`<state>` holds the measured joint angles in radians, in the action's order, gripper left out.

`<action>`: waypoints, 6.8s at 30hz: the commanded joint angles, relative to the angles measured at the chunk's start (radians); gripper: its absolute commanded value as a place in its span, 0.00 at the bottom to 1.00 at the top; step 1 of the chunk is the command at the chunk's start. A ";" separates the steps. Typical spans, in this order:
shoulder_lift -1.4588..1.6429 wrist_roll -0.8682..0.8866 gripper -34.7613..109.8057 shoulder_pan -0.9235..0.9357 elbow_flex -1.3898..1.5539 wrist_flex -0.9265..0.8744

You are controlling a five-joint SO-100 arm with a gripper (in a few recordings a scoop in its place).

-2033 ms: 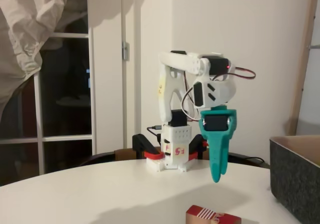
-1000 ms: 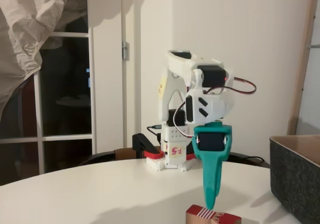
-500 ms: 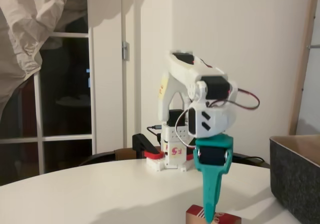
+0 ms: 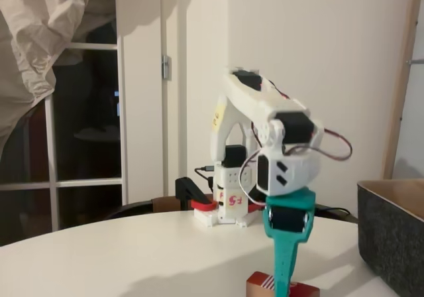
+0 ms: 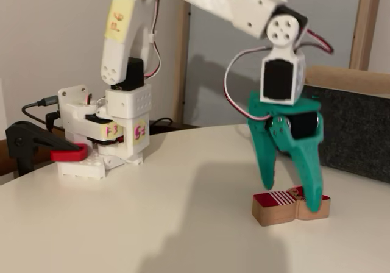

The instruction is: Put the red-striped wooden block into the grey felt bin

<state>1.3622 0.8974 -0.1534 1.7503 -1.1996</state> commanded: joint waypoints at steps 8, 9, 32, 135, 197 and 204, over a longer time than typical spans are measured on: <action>-0.035 -0.028 0.48 -0.021 -0.008 0.011; -0.040 -0.032 0.48 -0.021 -0.008 0.011; -0.078 -0.038 0.32 -0.005 -0.021 0.095; 0.060 -0.060 0.31 -0.554 -0.485 0.379; 0.581 0.506 0.39 0.428 -0.410 -0.129; 0.583 0.491 0.39 0.565 -0.250 -0.127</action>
<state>1.8914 1.3867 0.3528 1.4389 -1.3223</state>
